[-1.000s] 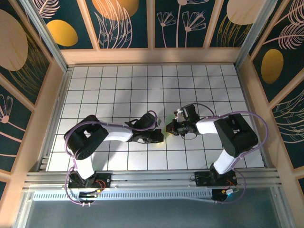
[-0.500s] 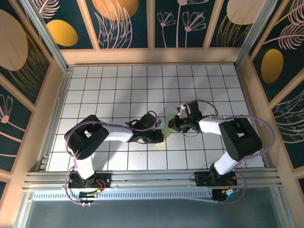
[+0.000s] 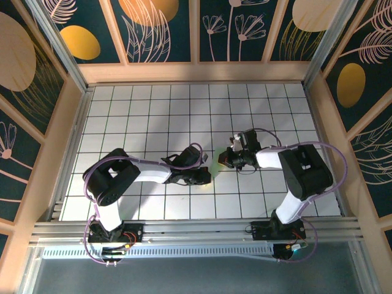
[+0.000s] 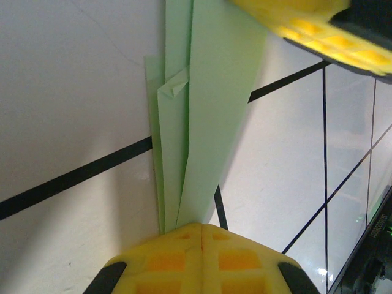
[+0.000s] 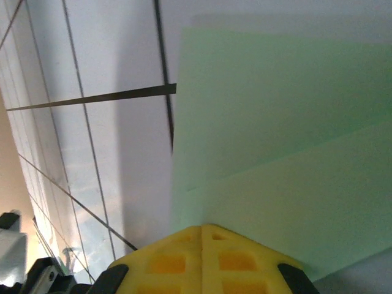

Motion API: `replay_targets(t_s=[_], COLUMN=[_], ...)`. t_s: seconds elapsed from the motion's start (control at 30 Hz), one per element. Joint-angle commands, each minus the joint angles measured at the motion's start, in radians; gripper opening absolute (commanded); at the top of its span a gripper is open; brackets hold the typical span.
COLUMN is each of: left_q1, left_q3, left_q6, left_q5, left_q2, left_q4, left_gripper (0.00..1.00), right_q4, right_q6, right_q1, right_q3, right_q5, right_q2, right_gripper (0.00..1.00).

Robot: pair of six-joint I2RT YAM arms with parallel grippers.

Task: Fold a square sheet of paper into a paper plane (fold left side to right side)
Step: Fold the wing for the fifth time at the center of the table.

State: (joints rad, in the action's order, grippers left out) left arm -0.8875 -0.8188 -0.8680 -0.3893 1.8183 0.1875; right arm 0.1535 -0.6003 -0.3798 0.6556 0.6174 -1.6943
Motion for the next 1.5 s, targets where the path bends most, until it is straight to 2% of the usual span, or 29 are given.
replay_targets(t_s=[0.0,0.3,0.83,1.23,1.47], left_q1=[0.003,0.015,0.018,0.018,0.004], left_q3=[0.024,-0.073,-0.239,-0.227,-0.165], left_q6=[0.003,0.004,0.052,0.057,0.077], left_q5=[0.024,-0.040,-0.015,0.025,0.010], left_q2=[-0.015,-0.013,0.144,0.167,0.145], left_q4=[-0.061,-0.020,-0.051,-0.085,-0.095], left_gripper=[0.00,0.00,0.00,0.00,0.00], right_q4=[0.012,0.040,0.029,0.011,-0.017], right_q6=[0.022,0.017,0.022,0.029,0.043], right_q1=[0.010,0.018,0.018,0.017,0.018], right_q3=[-0.013,-0.054,-0.063,-0.059,-0.047], right_q5=[-0.033,-0.005,-0.007,-0.018,-0.031], right_q2=[-0.029,-0.058,-0.063,-0.063,-0.070], right_gripper=[0.00,0.00,0.00,0.00,0.00])
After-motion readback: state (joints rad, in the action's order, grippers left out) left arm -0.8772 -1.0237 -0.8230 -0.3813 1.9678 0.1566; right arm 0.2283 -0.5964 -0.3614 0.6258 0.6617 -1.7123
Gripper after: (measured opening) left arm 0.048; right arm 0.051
